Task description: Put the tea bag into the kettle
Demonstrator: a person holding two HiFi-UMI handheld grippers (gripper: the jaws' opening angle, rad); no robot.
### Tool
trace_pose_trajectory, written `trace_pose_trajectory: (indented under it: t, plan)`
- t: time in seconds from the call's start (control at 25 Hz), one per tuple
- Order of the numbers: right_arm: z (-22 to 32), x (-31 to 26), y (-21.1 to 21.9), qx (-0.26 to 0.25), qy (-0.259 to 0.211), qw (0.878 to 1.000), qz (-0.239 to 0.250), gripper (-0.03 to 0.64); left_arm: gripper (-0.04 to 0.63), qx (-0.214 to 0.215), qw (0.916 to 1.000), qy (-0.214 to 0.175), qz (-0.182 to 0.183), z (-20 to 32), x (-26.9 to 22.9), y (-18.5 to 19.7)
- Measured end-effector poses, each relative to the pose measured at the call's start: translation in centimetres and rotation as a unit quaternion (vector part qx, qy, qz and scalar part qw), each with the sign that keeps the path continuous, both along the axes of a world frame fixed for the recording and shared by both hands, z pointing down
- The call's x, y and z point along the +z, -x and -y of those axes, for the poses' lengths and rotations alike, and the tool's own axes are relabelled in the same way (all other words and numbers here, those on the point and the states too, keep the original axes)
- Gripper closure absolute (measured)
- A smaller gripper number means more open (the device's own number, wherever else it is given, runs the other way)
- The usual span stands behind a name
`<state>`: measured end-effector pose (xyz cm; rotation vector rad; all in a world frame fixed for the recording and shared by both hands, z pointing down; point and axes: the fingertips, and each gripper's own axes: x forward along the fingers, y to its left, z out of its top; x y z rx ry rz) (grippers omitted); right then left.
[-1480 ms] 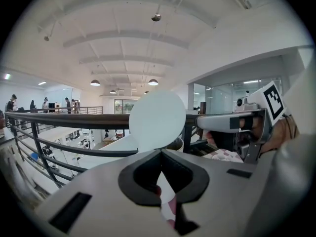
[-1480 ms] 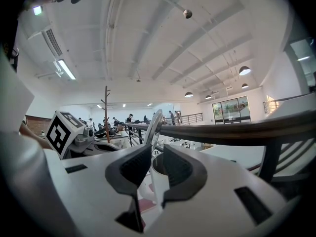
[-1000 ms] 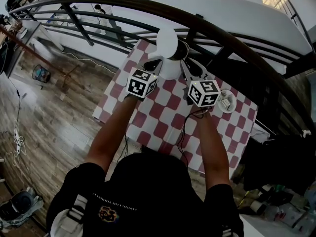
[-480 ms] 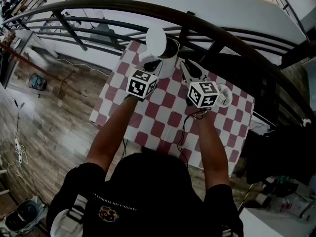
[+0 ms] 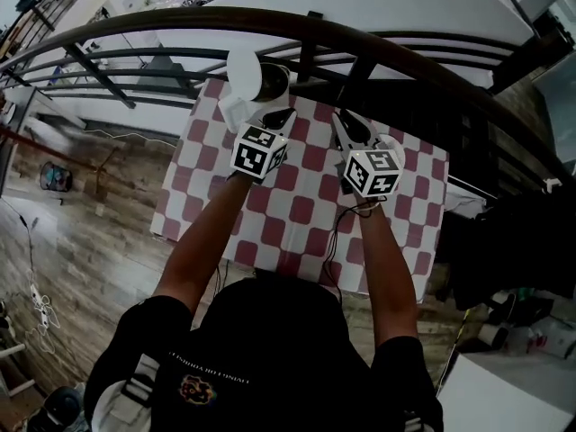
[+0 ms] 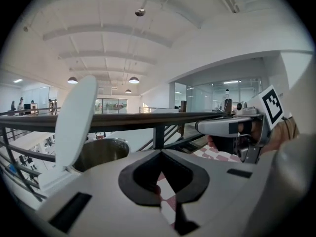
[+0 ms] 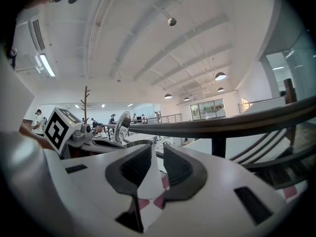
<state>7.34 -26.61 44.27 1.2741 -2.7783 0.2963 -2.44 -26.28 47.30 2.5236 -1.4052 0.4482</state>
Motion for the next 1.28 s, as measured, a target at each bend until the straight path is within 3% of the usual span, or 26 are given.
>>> trace_pose_trajectory:
  t: [0.68, 1.28]
  plan:
    - [-3.2, 2.2, -14.4, 0.13, 0.018, 0.991, 0.0, 0.532, 0.597, 0.117, 0.993, 0.01, 0.006, -0.8, 1.4, -13.1]
    - [-7.4, 4.1, -22.3, 0.213, 0.037, 0.976, 0.001, 0.532, 0.597, 0.197, 0.9801, 0.021, 0.005, -2.8, 2.5, -21.5]
